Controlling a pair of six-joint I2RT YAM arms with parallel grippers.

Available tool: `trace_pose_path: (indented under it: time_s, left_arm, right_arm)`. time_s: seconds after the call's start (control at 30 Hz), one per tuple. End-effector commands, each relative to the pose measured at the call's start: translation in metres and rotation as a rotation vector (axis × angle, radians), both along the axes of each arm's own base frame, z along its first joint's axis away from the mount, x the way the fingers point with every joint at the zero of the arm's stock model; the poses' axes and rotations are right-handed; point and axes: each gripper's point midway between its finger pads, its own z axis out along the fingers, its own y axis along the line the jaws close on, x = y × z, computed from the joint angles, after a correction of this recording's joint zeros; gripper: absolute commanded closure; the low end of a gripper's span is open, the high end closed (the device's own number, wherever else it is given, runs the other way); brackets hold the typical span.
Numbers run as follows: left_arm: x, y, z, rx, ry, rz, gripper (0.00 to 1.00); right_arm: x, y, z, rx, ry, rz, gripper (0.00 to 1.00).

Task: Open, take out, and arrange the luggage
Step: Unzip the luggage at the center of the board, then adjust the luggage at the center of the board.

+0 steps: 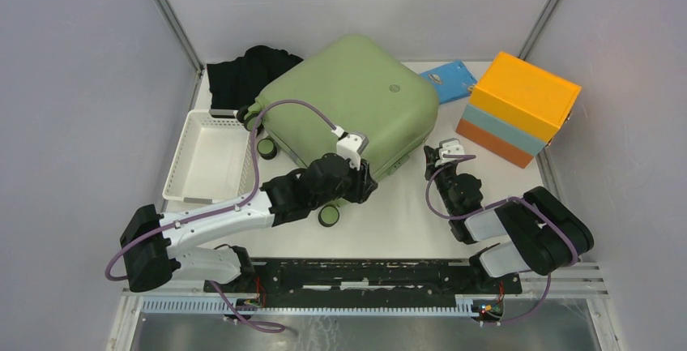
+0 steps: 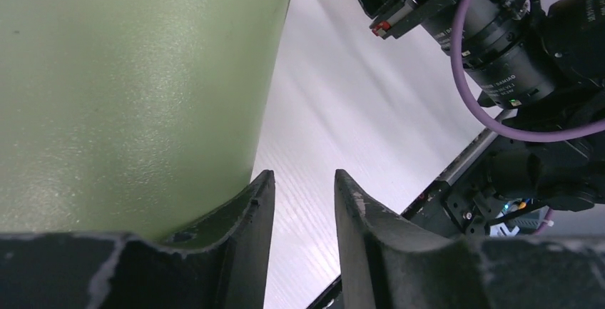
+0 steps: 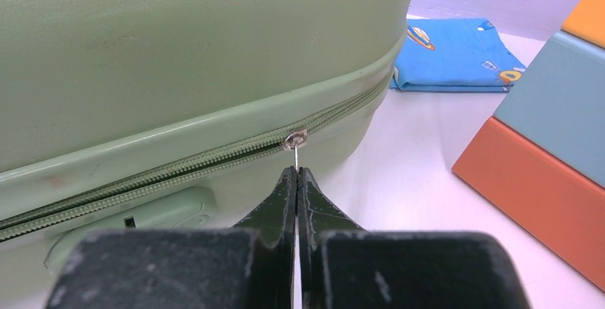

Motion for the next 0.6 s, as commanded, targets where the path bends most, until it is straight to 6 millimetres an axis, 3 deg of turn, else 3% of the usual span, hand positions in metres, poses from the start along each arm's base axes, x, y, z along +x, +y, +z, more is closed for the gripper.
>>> trace_pose_path:
  time_s: [0.0, 0.13, 0.57]
  left_arm:
    - [0.019, 0.023, 0.001, 0.075, -0.090, 0.106, 0.59]
    - [0.029, 0.035, -0.006, 0.120, -0.108, 0.170, 0.64]
    - [0.056, 0.074, -0.006, 0.131, -0.107, 0.289, 0.65]
  right_arm:
    - [-0.001, -0.003, 0.011, 0.007, -0.037, -0.002, 1.00]
    - [-0.002, -0.001, 0.011, 0.006, -0.036, 0.009, 1.00]
    - [-0.002, 0.007, 0.013, 0.008, -0.037, 0.052, 0.99]
